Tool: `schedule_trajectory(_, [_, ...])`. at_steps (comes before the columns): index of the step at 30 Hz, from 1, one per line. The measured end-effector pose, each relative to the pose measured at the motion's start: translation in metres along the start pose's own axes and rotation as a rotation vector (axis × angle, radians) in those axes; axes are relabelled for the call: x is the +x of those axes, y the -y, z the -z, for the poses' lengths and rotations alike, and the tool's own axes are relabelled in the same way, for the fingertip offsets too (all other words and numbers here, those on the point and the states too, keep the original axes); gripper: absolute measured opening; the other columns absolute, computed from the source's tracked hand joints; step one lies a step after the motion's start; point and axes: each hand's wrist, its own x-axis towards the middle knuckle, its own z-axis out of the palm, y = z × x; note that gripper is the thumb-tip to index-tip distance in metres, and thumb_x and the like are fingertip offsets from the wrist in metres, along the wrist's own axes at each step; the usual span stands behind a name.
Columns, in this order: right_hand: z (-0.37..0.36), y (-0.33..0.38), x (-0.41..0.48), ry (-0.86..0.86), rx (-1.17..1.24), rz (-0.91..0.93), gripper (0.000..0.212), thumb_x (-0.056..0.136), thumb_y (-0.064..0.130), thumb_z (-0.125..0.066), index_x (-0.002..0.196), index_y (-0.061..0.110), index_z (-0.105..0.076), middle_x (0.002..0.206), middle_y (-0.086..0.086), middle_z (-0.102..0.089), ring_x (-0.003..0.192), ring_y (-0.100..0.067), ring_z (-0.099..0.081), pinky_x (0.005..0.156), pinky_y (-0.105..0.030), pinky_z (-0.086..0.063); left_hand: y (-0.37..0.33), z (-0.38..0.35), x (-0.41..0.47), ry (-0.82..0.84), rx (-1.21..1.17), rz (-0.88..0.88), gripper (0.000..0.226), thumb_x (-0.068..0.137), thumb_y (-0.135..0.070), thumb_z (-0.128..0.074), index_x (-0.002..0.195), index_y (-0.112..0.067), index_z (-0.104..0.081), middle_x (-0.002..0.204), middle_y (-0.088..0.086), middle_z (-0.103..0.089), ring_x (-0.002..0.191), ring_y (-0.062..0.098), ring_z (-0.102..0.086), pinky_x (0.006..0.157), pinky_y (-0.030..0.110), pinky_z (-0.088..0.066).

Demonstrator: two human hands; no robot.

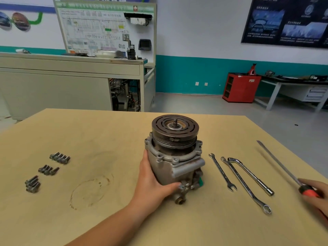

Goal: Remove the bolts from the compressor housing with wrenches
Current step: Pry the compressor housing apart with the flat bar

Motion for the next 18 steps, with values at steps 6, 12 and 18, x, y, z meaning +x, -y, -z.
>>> schedule_trajectory(6, [0.008,0.088,0.031,0.119,0.062,-0.097,0.047,0.079,0.008,-0.069,0.124,0.013,-0.060,0.124,-0.016,-0.060,0.103,-0.034,-0.058,0.085,-0.038,-0.043,-0.029,-0.075,0.003,-0.456,0.028,0.131,0.126,0.057,-0.012,-0.090,0.150,-0.015,-0.006,0.151,0.006,-0.015,0.138,0.009,-0.013,0.114,0.021,-0.009])
schedule_trajectory(12, [0.013,0.110,0.048,0.191,0.023,-0.086,0.044,0.084,0.015,-0.063,0.127,0.016,-0.056,0.123,-0.016,-0.059,0.104,-0.032,-0.055,0.081,-0.034,-0.042,-0.022,-0.068,-0.001,-0.339,-0.083,0.112,0.106,0.072,-0.012,-0.080,0.145,-0.028,-0.005,0.148,-0.002,-0.012,0.137,0.004,-0.013,0.109,0.013,-0.010])
schedule_trajectory(18, [0.024,0.118,0.045,0.280,0.002,-0.154,0.060,0.083,0.030,-0.068,0.136,0.011,-0.046,0.121,-0.018,-0.055,0.109,-0.034,-0.051,0.088,-0.036,-0.041,-0.017,0.022,0.024,-0.261,-0.089,-0.043,0.095,0.057,-0.062,-0.063,0.137,-0.039,-0.018,0.148,-0.015,-0.021,0.133,-0.012,-0.022,0.108,0.010,-0.017])
